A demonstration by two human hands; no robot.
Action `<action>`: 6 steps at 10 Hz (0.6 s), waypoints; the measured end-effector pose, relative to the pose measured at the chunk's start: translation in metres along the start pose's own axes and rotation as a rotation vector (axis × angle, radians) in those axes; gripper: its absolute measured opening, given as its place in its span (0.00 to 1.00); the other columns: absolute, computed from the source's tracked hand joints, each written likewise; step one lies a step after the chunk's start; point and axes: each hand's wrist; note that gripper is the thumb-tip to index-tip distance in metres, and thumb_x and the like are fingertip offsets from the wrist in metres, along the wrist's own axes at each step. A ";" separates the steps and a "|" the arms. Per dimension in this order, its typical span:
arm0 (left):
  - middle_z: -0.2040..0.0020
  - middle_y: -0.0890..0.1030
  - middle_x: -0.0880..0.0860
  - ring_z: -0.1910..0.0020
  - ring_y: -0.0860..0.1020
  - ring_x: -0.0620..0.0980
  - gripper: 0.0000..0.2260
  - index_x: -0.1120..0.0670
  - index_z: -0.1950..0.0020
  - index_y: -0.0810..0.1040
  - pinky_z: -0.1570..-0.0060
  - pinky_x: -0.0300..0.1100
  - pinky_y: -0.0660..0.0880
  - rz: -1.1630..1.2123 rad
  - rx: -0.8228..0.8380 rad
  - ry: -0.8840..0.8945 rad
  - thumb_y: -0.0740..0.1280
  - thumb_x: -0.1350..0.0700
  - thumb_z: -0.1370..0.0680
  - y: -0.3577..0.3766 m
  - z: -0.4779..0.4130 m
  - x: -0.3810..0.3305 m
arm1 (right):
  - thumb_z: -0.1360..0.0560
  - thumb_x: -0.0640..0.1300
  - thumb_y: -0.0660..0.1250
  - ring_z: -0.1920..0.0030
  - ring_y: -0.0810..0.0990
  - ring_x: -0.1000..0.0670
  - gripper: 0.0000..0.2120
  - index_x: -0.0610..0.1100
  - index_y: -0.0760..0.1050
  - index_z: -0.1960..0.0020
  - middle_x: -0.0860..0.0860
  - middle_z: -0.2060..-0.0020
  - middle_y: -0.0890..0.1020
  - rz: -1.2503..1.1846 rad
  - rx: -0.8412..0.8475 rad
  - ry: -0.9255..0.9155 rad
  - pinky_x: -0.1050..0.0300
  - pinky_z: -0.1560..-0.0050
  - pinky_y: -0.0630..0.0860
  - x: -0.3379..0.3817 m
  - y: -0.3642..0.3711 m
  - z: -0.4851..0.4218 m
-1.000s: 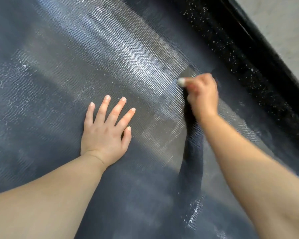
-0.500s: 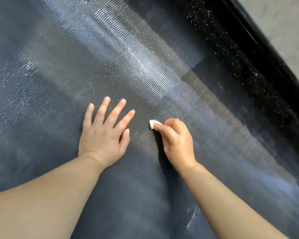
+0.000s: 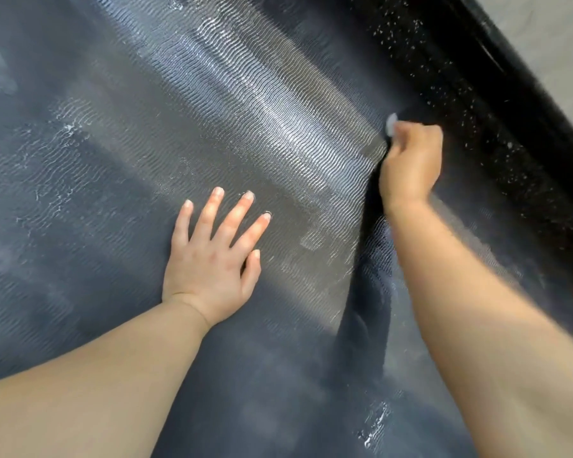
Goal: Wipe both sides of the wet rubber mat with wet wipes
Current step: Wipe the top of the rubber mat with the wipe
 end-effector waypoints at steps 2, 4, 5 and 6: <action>0.28 0.68 0.53 0.29 0.64 0.62 0.23 0.48 0.30 0.71 0.32 0.62 0.54 0.014 -0.001 -0.005 0.53 0.47 0.24 -0.001 0.000 0.000 | 0.28 0.35 0.68 0.64 0.76 0.43 0.08 0.42 0.81 0.51 0.44 0.63 0.77 -0.204 0.246 -0.540 0.51 0.63 0.74 0.037 -0.014 0.166; 0.28 0.68 0.53 0.29 0.64 0.62 0.23 0.48 0.30 0.71 0.31 0.62 0.54 0.013 -0.002 -0.001 0.52 0.47 0.24 0.000 -0.001 0.001 | 0.28 0.37 0.71 0.64 0.76 0.43 0.08 0.44 0.83 0.50 0.42 0.63 0.77 -0.124 0.271 -0.710 0.55 0.63 0.71 0.017 -0.014 0.078; 0.28 0.68 0.53 0.29 0.64 0.62 0.23 0.48 0.30 0.71 0.31 0.62 0.54 0.013 -0.002 -0.002 0.52 0.48 0.24 0.000 -0.001 0.001 | 0.24 0.44 0.65 0.52 0.76 0.43 0.09 0.45 0.81 0.48 0.43 0.53 0.75 -0.116 0.096 -0.243 0.58 0.52 0.70 0.006 -0.001 -0.003; 0.28 0.68 0.53 0.29 0.64 0.62 0.23 0.48 0.30 0.71 0.32 0.63 0.55 0.005 -0.004 -0.003 0.52 0.48 0.24 0.000 0.000 0.001 | 0.22 0.47 0.59 0.49 0.77 0.47 0.12 0.47 0.78 0.44 0.48 0.48 0.73 -0.129 -0.046 0.140 0.59 0.45 0.72 -0.003 0.010 -0.053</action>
Point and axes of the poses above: each hand's wrist, its own z-axis away from the middle knuckle, its own y-axis out of the palm, x = y × z
